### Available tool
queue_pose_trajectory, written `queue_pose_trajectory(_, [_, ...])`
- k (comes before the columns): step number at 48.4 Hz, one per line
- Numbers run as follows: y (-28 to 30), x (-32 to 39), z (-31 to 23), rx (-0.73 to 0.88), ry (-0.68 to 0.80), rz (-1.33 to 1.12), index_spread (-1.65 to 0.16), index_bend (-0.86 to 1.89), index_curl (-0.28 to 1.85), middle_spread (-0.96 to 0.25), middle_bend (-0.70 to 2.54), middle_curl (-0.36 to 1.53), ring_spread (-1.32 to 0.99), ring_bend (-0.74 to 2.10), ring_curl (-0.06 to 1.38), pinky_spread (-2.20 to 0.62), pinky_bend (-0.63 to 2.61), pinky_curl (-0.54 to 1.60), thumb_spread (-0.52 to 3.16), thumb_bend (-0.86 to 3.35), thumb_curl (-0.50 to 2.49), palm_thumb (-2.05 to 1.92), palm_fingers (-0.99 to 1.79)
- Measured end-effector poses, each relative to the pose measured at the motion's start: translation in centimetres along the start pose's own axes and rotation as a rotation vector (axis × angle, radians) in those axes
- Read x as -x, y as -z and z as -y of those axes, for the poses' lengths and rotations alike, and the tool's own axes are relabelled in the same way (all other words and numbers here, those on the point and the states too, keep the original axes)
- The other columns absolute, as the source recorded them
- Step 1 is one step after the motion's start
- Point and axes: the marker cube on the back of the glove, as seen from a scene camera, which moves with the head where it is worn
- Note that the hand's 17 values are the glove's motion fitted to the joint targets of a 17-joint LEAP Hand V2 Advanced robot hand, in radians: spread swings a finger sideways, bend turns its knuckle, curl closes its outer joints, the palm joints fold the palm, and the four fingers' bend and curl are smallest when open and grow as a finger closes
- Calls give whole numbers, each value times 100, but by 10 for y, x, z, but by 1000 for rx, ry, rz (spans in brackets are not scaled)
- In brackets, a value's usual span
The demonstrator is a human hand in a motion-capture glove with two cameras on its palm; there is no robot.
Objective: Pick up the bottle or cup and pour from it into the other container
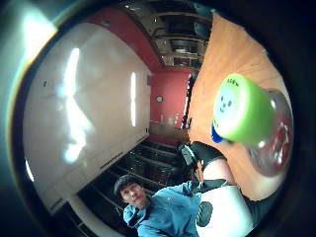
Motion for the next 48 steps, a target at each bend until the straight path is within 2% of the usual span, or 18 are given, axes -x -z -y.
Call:
queue_pose_trajectory(3, [-6, 0, 5, -24, 11, 10, -33, 18, 22, 6, 18, 32, 14, 57, 30, 22, 68, 27, 84, -2, 37, 75, 24])
queue_pose_trajectory(9, [-19, 0, 14, -76, 23, 86, -25, 26, 27, 5, 23, 33, 9, 54, 29, 20, 65, 25, 80, 1, 40, 86, 68])
queue_pose_trajectory(10, [-21, -2, 15, -76, 25, 95, -25, 25, 27, 5, 20, 33, 9, 53, 28, 20, 64, 25, 79, 0, 40, 87, 67])
queue_pose_trajectory(14, [-33, -8, 15, -75, 36, 130, -19, 26, 31, 3, 27, 36, 3, 51, 30, 15, 59, 25, 76, 4, 43, 99, 87])
queue_pose_trajectory(30, [-49, -12, 21, -147, 47, 159, -12, 16, 37, 1, 23, 39, -4, 38, 31, -1, 49, 27, 69, -2, 49, 105, 109])
queue_pose_trajectory(35, [-51, -12, 22, -194, 48, 159, -11, 13, 36, -1, 25, 41, -9, 46, 36, -11, 54, 30, 57, -4, 52, 104, 122])
queue_pose_trajectory(48, [-60, -7, 27, -213, 28, 131, -11, 18, 40, -4, 31, 46, -14, 49, 41, -20, 56, 34, 36, -4, 59, 102, 125])
